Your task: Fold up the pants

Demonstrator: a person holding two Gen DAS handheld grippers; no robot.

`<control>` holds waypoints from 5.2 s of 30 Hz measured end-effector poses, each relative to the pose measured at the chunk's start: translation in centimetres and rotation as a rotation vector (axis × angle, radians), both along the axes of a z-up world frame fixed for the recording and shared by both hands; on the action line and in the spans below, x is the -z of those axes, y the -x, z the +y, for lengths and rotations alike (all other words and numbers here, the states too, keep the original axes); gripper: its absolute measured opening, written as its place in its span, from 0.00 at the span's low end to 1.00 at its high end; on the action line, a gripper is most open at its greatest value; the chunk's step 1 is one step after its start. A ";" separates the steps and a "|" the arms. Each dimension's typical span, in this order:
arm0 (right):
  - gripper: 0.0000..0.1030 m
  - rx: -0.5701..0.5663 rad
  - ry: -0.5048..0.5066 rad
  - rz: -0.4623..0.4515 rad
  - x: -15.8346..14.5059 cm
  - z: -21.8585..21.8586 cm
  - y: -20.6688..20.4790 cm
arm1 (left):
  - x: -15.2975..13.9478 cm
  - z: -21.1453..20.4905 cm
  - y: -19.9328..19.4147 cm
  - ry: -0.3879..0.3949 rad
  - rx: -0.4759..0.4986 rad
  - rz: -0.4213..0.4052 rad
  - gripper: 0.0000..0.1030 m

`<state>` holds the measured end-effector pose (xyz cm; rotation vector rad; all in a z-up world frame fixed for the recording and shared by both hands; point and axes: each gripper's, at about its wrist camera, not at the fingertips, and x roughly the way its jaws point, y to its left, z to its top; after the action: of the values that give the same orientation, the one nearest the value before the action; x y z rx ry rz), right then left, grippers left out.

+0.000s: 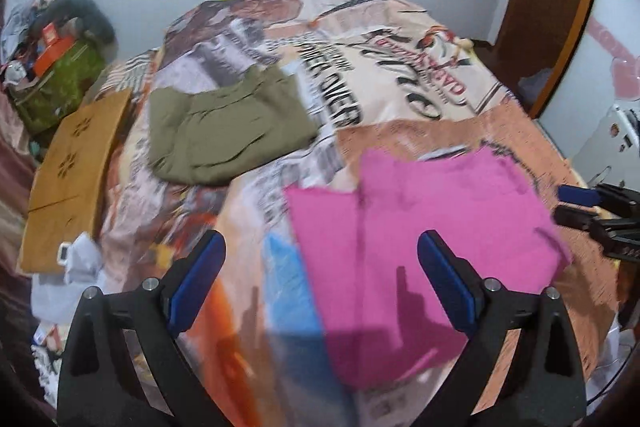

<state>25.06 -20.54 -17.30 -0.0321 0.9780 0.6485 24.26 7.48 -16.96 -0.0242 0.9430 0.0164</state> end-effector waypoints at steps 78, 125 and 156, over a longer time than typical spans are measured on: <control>0.25 0.048 -0.161 0.213 5.7 -1.2 -3.3 | 6.1 0.6 -2.4 0.297 -0.004 0.159 0.43; 0.10 -0.110 -0.234 -0.151 -9.5 16.3 -10.6 | -8.4 14.6 -8.3 0.058 -0.196 -0.152 0.09; 0.30 -0.100 -0.039 0.064 5.8 24.9 -20.7 | 10.0 25.9 -19.3 -0.053 -0.340 0.059 0.20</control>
<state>45.79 4.38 -23.07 -0.0262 1.0298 0.7640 43.52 33.42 -26.99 -0.1351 0.9880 0.3582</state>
